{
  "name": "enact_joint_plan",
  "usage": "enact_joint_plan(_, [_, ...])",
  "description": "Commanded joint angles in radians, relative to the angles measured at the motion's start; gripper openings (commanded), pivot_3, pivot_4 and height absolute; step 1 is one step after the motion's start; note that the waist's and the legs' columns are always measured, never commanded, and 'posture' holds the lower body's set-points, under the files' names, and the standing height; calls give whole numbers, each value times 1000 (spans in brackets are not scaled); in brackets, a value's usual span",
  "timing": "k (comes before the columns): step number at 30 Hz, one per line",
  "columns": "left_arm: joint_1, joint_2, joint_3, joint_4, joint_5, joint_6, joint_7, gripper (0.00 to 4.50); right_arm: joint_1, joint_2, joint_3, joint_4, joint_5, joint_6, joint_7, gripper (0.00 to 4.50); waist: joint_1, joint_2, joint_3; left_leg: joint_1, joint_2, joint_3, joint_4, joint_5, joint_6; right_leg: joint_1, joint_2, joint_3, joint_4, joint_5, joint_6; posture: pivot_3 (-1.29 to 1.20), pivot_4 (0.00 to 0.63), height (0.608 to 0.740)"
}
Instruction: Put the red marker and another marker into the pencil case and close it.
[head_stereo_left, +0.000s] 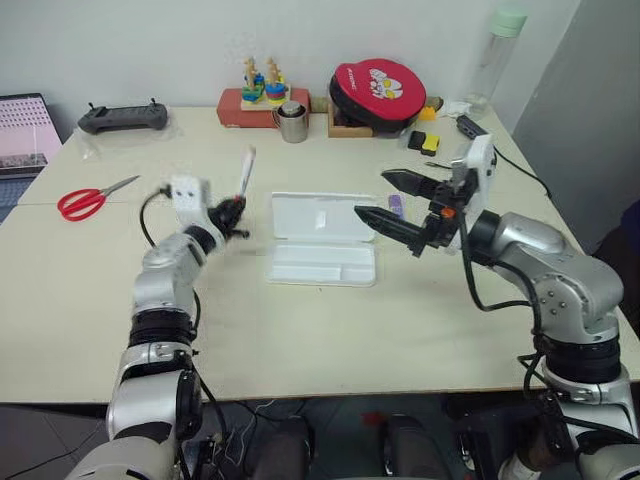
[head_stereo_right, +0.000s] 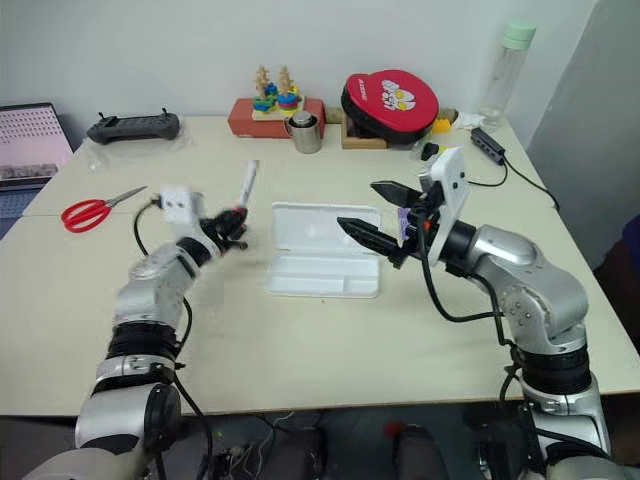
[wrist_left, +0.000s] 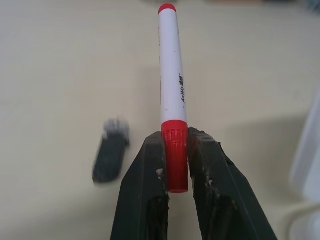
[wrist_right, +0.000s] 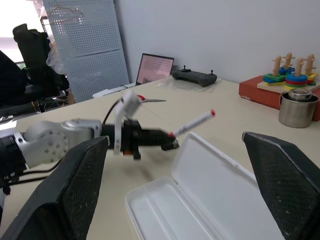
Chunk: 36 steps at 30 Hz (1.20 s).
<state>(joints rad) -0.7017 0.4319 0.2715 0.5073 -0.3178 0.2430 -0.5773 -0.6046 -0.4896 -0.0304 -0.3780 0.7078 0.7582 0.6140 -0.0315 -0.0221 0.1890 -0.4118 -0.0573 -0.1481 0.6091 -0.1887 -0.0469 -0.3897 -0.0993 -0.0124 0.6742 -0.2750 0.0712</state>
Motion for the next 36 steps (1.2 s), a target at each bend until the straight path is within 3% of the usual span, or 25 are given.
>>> enact_joint_plan(1, [18, 88, -33, -288, -147, 65, -262, 331, -8, -53, -57, -62, 55, 19, 42, 4500, 0, 0, 0, 0, 0, 0, 0, 0, 0, 0, 0, 0, -1, 0, 0, 0, 150, 740])
enact_joint_plan(5, [43, 212, -150, -441, -186, 121, -521, 331, -5, -95, -62, -71, 59, 28, 63, 4500, -1, 0, 0, -1, 0, 3, -1, -1, 0, 0, 0, 2, -5, 0, 0, 0, 150, 740])
enact_joint_plan(9, [16, 288, -405, -357, 80, -116, -681, 331, -5, -117, -63, -77, 51, 24, 63, 4500, 0, 2, 0, -1, 1, 4, -2, -1, 0, 2, 1, 2, -10, 3, 1, 0, 150, 740])
enact_joint_plan(11, [-41, 284, -490, -212, 207, -308, -699, 331, 4, -120, -55, -85, 33, 20, 49, 4500, 3, 2, 0, -1, 1, 5, -2, -1, 0, 2, 1, 2, -11, 4, 2, 0, 150, 740])
enact_joint_plan(16, [-185, 234, -571, 135, 339, -555, -701, 331, 49, -103, -39, -124, 16, 17, 9, 4500, 4, 1, 0, -3, 2, 5, -1, 0, 0, 0, 2, 2, -12, 5, 7, 0, 150, 740])
enact_joint_plan(24, [-287, 143, -578, 396, 411, -683, -670, 331, 117, -90, -57, -202, 37, 37, -57, 4500, 0, 1, 0, -5, 2, 5, -1, 0, 1, 0, 2, 2, -12, 5, 7, 0, 150, 740])
enact_joint_plan(26, [-299, 135, -584, 430, 438, -701, -649, 1031, 125, -89, -51, -208, 33, 39, -67, 4500, -2, 1, 0, -5, 2, 5, -1, -1, 1, 0, 2, 1, -12, 5, 7, 0, 150, 740])
enact_joint_plan(28, [-308, 128, -583, 455, 453, -708, -641, 1261, 131, -86, -46, -212, 33, 39, -74, 4500, -3, 1, 0, -5, 2, 5, -1, -1, 1, 0, 2, 1, -11, 5, 7, 0, 150, 740])
enact_joint_plan(33, [-313, 116, -562, 471, 449, -720, -630, 2433, 139, -81, -34, -194, 21, 32, -82, 4500, -1, 1, 0, -4, 2, 4, 0, 0, 1, 0, 2, 1, -11, 6, 9, 0, 150, 740])
enact_joint_plan(36, [-303, 102, -517, 431, 381, -675, -657, 3058, 118, -68, -7, -108, -61, 27, -135, 4500, -1, 1, 0, -4, 2, 4, 0, 0, 1, 0, 2, 1, -11, 6, 9, 0, 150, 740])
